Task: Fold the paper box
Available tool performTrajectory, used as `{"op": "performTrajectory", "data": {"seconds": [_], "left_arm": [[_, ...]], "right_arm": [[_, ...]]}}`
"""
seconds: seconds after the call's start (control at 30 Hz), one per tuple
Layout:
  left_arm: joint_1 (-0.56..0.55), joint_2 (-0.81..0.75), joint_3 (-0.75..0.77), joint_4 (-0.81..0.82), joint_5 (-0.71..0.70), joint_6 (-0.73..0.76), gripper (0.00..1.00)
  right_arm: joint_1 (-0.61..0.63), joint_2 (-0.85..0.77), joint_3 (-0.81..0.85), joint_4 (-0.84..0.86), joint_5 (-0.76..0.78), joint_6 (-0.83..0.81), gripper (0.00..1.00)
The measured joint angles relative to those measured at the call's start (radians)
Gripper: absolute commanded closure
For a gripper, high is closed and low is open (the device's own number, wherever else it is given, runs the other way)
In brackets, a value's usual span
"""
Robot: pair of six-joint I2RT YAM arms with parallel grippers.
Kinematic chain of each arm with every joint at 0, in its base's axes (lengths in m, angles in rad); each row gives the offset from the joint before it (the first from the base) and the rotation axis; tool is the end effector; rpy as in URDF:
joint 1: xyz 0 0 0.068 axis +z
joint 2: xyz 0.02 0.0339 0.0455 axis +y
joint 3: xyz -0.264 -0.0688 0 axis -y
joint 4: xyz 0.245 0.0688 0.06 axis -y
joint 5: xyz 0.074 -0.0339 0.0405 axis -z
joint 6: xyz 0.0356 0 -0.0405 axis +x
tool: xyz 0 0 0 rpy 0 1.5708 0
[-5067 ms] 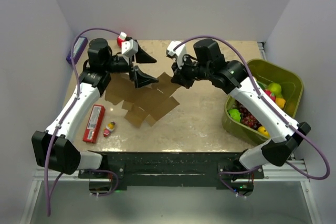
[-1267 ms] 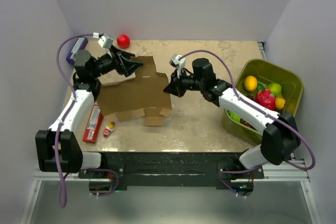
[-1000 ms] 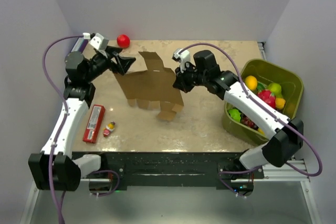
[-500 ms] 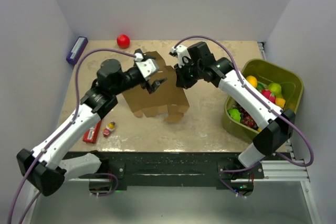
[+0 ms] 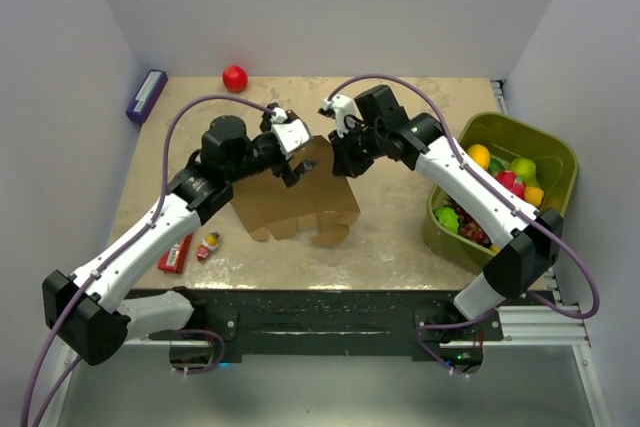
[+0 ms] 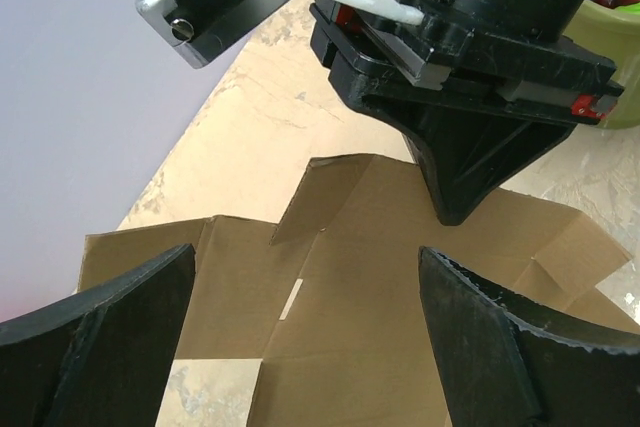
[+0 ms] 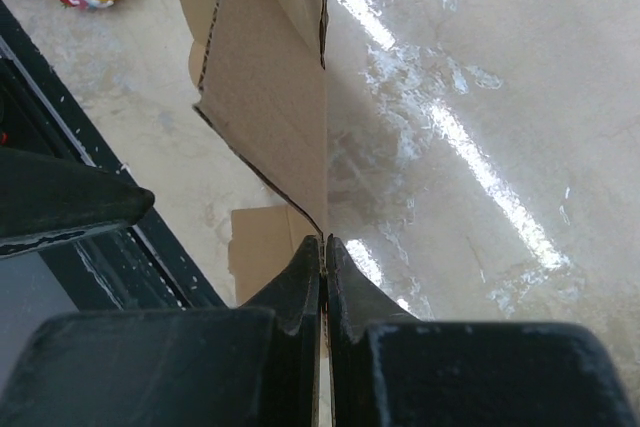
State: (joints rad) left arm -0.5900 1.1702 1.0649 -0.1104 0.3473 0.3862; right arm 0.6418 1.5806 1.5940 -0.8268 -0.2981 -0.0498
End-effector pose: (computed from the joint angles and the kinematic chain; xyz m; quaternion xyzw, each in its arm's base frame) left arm 0.2193 -0.1614 0.3675 0.4555 0.6270 -0.1967 0.6006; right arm 0.2669 0.2125 0.3623 -0.3631 0.8458 0.2386 0.3095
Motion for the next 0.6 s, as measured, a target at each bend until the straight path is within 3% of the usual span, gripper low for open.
{"op": "performTrajectory", "data": {"seconds": [0.6], "left_arm": [[0.0,0.021,-0.016,0.041,0.077,-0.024,0.2]], "right_arm": [[0.03,0.001,0.0,-0.019,-0.019,-0.023,1.0]]}}
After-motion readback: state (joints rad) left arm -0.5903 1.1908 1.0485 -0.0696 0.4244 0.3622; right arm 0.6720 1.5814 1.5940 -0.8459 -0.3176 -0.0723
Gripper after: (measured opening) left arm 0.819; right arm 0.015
